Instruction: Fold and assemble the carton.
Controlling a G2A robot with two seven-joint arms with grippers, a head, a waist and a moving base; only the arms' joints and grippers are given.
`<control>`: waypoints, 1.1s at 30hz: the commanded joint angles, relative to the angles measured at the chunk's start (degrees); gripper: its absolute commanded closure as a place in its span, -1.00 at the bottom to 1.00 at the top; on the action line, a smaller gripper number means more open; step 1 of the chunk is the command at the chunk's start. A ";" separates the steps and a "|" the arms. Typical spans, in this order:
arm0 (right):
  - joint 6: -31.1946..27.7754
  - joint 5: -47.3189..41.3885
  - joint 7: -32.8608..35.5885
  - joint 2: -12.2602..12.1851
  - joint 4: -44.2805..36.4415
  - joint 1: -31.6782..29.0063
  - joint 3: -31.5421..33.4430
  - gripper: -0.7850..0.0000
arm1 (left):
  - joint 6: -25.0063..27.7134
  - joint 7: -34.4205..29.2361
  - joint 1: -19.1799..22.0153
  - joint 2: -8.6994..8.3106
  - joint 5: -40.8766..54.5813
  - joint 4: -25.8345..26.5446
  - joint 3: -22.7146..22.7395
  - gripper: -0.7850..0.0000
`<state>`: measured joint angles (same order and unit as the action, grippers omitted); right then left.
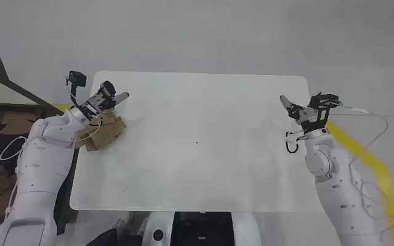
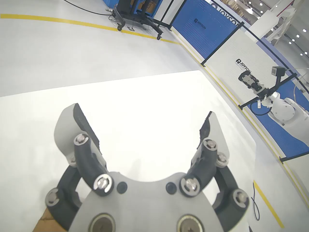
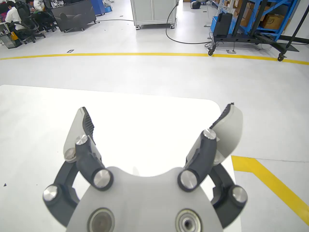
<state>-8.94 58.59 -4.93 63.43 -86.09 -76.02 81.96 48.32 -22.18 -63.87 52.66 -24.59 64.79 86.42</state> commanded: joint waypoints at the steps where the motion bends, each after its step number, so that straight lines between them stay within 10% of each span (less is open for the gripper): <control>1: 0.00 0.00 0.00 0.00 0.00 0.00 0.00 -1.00 | 0.00 0.00 0.00 0.00 0.00 0.00 0.00 -1.00; 24: 0.00 0.00 0.00 0.00 0.00 0.00 0.00 -1.00 | -0.40 0.24 -1.03 -0.02 2.15 0.50 0.41 -1.00; 33: 0.00 0.00 0.00 0.00 0.00 0.00 0.00 -1.00 | 3.63 -15.63 -3.39 -1.94 22.51 -3.50 4.48 -1.00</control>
<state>-8.94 58.59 -4.93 63.43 -86.09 -76.02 81.96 51.71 -34.73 -66.93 51.05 -6.20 61.97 90.20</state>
